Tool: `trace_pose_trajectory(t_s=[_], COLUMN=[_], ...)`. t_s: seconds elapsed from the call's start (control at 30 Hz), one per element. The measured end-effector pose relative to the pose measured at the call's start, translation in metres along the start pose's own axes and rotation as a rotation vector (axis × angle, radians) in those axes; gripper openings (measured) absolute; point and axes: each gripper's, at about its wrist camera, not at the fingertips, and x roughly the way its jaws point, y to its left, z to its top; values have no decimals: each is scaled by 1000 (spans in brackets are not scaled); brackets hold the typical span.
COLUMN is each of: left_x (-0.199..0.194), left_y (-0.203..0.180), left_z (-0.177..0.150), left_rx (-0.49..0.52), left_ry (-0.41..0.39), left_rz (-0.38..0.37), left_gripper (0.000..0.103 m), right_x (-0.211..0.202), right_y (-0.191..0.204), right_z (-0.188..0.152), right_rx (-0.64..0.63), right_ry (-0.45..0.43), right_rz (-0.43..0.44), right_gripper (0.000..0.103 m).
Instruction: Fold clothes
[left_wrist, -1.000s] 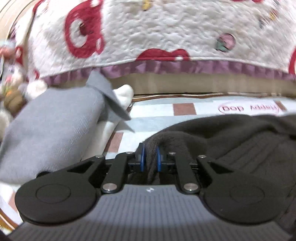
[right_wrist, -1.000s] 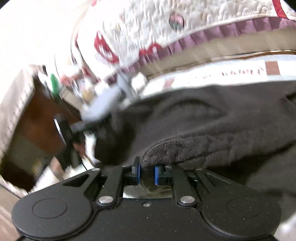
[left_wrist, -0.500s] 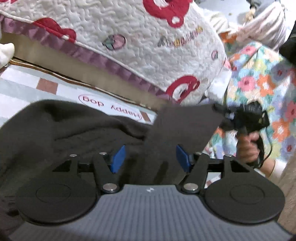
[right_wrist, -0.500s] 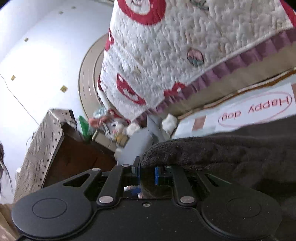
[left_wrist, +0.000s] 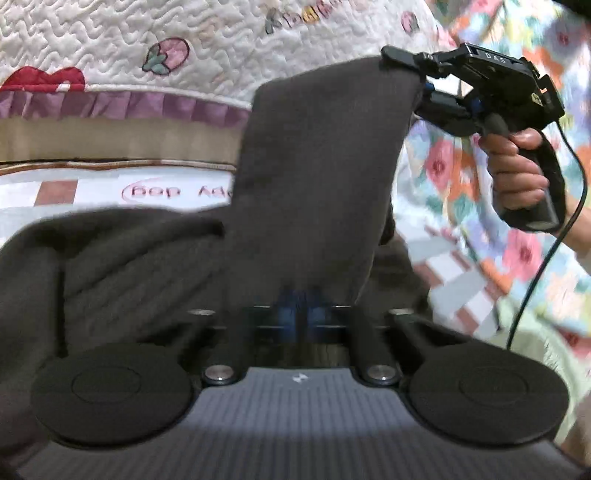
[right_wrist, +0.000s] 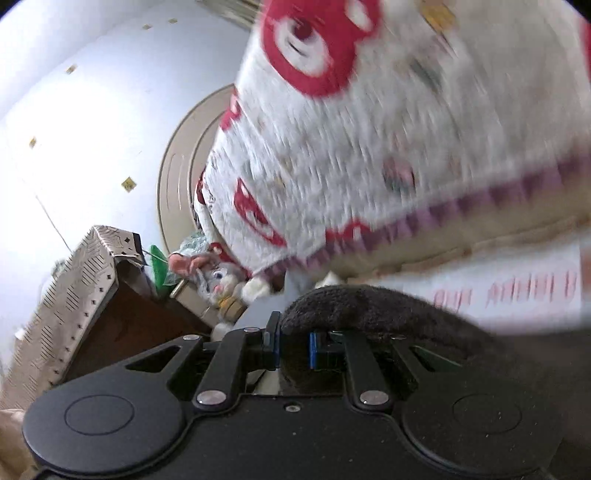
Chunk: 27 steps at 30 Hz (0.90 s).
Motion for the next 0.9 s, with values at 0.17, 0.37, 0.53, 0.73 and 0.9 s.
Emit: trace_pose_trajectory(t_s=[0.17, 0.37, 0.53, 0.73, 0.9], left_x=[25, 15, 19, -6, -9], left_y=[41, 75, 91, 129, 142], left_z=[86, 99, 33, -25, -36], left_rx=[5, 4, 130, 2, 62], left_ry=[-120, -148, 66, 153, 170], left_rz=[293, 478, 606, 660, 785], left_gripper=[0, 33, 42, 58, 76], right_x=[37, 85, 56, -13, -58], right_y=[-14, -51, -109, -161, -181], right_z=[31, 33, -28, -78, -100], right_rx=[-132, -239, -171, 16, 202], right_ry=[37, 112, 264, 330, 223], right_rz=[-194, -505, -674, -858, -919], right_gripper=[22, 49, 48, 49, 57])
